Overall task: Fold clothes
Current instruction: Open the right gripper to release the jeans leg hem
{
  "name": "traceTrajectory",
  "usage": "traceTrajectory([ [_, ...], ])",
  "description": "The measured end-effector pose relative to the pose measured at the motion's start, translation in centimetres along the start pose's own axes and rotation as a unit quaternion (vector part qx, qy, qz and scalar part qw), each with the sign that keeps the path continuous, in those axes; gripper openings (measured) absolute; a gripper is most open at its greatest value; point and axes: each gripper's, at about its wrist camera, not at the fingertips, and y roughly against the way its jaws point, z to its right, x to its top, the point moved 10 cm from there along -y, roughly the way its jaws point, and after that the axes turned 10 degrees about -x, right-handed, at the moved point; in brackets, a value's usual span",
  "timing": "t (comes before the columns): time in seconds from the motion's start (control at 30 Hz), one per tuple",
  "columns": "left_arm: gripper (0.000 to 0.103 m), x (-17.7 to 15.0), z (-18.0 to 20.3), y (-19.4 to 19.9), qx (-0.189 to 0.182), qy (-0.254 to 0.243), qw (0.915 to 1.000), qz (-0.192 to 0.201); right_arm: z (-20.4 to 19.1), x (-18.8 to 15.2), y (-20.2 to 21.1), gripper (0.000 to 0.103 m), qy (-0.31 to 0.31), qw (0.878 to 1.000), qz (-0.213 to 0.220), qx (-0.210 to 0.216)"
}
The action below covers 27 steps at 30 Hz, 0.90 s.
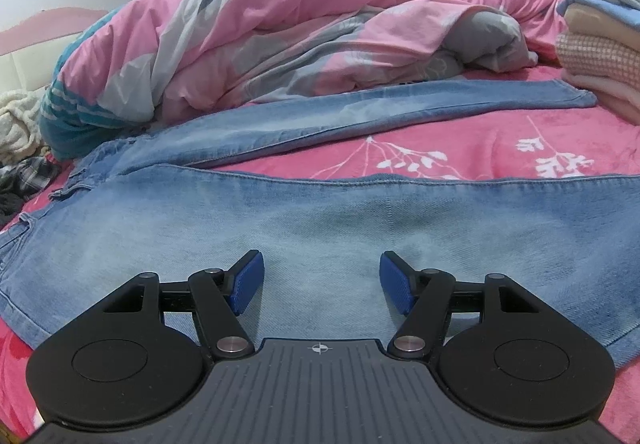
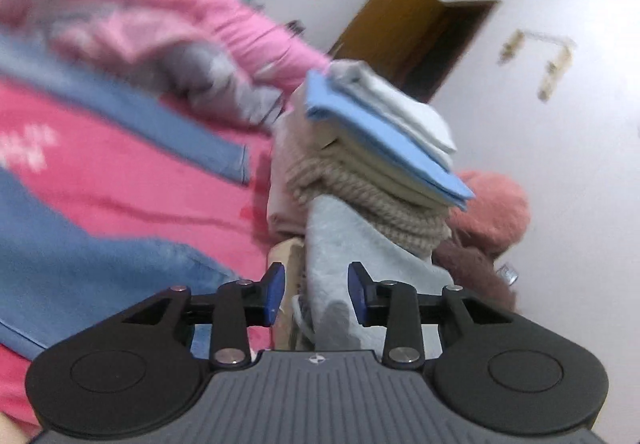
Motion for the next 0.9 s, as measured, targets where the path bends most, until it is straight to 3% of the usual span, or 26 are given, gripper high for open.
traceTrajectory([
  [0.1,0.066,-0.1,0.0,0.1,0.001,-0.001,1.0000,0.001,1.9,-1.8,1.3,0.039,-0.123,0.990,-0.043,0.054],
  [0.17,0.067,-0.1,0.0,0.1,0.002,-0.001,1.0000,0.001,2.5,-3.7,1.9,0.044,-0.218,0.967,-0.076,0.111],
  [0.27,0.067,-0.1,-0.1,0.2,0.004,0.001,1.0000,0.001,2.5,-7.8,1.0,0.045,-0.336,0.916,-0.159,0.153],
  [0.33,0.067,-0.1,-0.2,0.3,0.007,0.003,1.0000,0.001,2.3,-10.2,-0.2,0.045,-0.407,0.871,-0.213,0.176],
  [0.4,0.067,-0.1,-0.4,0.6,0.011,0.006,0.9999,0.001,2.1,-11.7,-1.0,0.044,-0.460,0.833,-0.237,0.196],
  [0.53,0.067,-0.1,-0.5,0.9,0.017,0.007,0.9998,-0.001,2.0,-11.7,-1.5,0.038,-0.479,0.825,-0.215,0.209],
  [0.63,0.067,-0.1,-0.4,1.0,0.022,0.004,0.9997,-0.003,1.4,-11.5,-1.9,0.014,-0.460,0.842,-0.199,0.201],
  [0.7,0.067,-0.1,-0.3,1.1,0.025,0.001,0.9997,-0.005,1.7,-11.5,-1.6,0.003,-0.467,0.840,-0.193,0.199],
  [0.77,0.067,0.0,-0.2,1.2,0.028,-0.001,0.9996,-0.006,2.5,-11.3,-0.7,0.001,-0.482,0.833,-0.182,0.201],
  [0.83,0.067,0.0,-0.2,1.2,0.031,-0.003,0.9995,-0.007,3.9,-10.2,1.0,0.000,-0.467,0.848,-0.161,0.194],
  [0.9,0.067,0.0,-0.1,1.3,0.034,-0.006,0.9994,-0.009,4.8,-9.6,2.0,0.000,-0.463,0.851,-0.153,0.196],
])
